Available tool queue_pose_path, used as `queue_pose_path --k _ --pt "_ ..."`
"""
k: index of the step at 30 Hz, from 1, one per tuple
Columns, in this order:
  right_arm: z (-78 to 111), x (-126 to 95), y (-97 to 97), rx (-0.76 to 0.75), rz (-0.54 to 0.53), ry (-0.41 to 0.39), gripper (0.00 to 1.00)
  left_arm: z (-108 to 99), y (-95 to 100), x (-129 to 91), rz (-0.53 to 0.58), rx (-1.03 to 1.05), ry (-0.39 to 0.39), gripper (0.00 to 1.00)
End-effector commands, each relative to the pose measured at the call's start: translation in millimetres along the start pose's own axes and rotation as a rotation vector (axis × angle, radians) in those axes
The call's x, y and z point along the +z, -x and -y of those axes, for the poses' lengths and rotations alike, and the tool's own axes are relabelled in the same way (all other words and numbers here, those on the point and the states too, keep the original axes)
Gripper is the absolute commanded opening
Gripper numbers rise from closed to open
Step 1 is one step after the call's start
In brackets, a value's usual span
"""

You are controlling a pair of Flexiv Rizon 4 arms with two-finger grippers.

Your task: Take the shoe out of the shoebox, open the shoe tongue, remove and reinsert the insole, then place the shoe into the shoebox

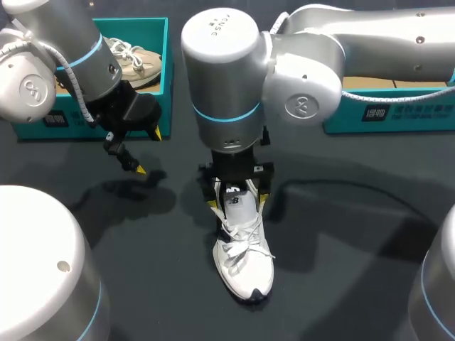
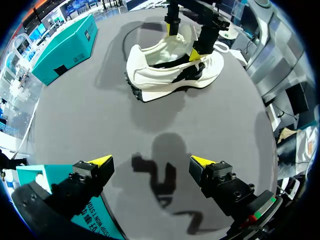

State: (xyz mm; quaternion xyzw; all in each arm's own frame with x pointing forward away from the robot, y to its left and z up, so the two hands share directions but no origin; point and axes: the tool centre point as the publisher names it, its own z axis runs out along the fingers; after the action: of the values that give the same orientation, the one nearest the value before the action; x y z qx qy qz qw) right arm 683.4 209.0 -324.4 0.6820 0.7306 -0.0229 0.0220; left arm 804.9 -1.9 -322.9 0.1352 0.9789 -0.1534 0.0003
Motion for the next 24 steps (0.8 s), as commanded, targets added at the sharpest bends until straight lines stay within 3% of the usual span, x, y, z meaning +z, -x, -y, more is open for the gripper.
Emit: queue_pose_path --k 1,17,24 --pt "3.8 -1.2 3.0 0.006 -0.010 0.011 0.96 0.0 -0.4 0.2 0.000 0.001 0.003 1.00" --pt "13.2 -12.2 5.4 0.028 -0.004 0.037 0.93 0.0 -0.4 0.2 0.000 0.001 0.003 1.00" --pt "27.9 -21.0 3.9 0.035 0.007 0.047 0.87 0.0 -0.4 0.2 0.000 0.001 0.003 1.00"
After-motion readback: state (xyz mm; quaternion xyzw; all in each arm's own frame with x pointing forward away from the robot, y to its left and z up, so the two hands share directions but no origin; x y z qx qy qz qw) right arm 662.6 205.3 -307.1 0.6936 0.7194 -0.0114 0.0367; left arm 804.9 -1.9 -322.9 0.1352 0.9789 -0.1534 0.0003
